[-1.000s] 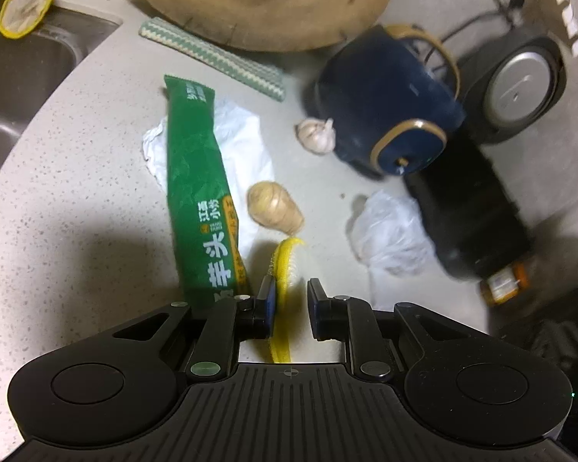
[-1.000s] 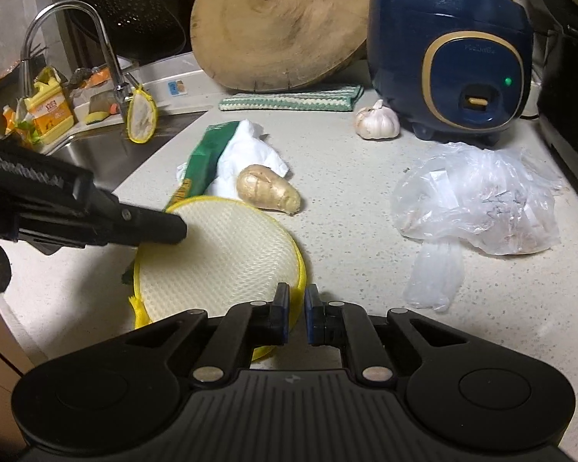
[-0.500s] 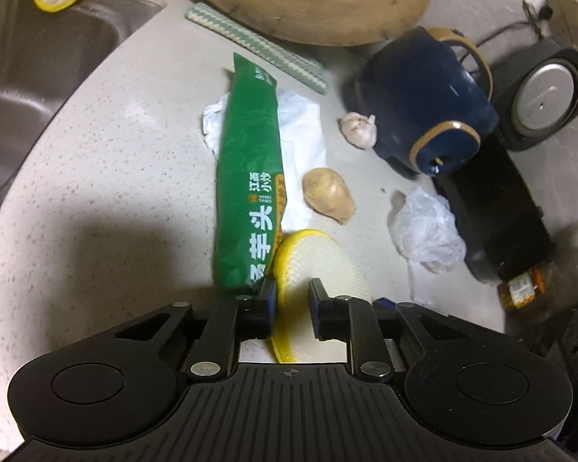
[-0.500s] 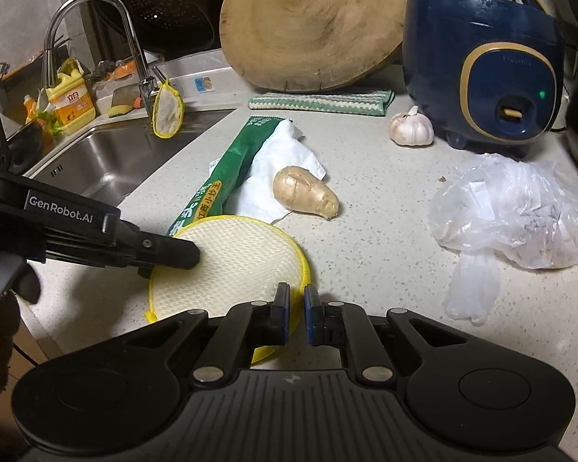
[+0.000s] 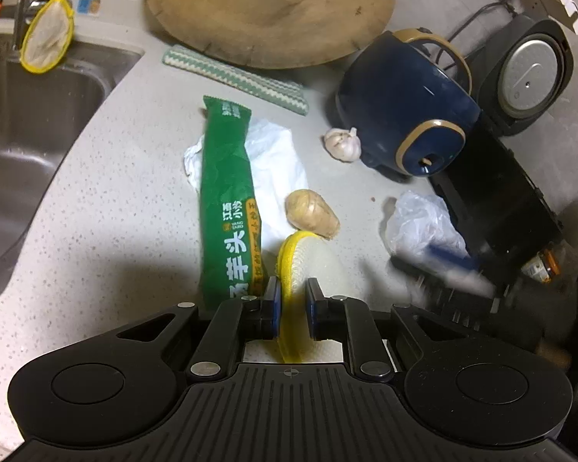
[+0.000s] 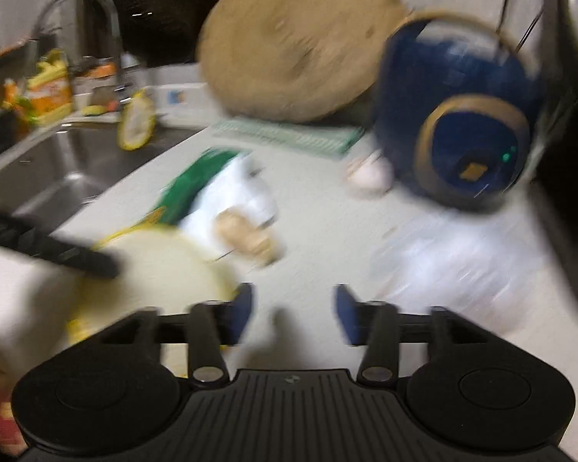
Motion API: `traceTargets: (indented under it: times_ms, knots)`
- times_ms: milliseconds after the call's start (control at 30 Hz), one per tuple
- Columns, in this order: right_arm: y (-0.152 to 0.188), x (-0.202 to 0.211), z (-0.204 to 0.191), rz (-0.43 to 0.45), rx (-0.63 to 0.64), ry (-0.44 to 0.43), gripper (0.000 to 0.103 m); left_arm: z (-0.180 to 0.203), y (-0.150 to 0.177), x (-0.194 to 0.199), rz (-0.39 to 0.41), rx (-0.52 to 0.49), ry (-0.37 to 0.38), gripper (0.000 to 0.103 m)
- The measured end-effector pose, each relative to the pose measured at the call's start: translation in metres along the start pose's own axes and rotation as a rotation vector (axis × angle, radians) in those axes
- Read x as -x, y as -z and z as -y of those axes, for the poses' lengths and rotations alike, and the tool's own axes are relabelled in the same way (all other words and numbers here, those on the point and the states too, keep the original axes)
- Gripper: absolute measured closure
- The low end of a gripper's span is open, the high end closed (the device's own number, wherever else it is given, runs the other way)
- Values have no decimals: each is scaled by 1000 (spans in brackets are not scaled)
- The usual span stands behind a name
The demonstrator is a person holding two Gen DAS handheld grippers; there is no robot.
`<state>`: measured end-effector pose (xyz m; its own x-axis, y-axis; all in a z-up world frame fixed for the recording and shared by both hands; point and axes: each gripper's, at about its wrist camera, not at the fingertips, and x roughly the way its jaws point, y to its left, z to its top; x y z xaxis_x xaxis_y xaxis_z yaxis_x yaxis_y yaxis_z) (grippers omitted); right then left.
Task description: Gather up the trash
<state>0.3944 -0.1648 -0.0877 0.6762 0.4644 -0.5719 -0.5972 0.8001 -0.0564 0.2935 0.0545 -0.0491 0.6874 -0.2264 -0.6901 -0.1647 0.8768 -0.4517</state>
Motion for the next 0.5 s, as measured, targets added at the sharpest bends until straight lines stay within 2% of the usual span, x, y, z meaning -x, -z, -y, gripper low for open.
traceTargets:
  times_ms: [33, 133, 300, 400, 467, 500]
  knots:
    - [-6, -5, 10, 13, -2, 39, 32, 1, 0, 1, 1, -5, -3, 86]
    - [-16, -28, 39, -14, -48, 126, 31, 4, 1, 2, 5, -24, -13, 86]
    - [-18, -69, 75, -82, -133, 186, 31, 7, 0, 1, 6, -27, -15, 86]
    - [-11, -75, 79, -86, -150, 188, 30, 6, 1, 1, 5, -19, -11, 86]
    - [-7, -69, 79, -88, -173, 147, 32, 4, 1, 0, 1, -10, -9, 86]
    - [-4, -65, 79, -90, -188, 116, 43, 4, 1, -1, -2, -5, -7, 86]
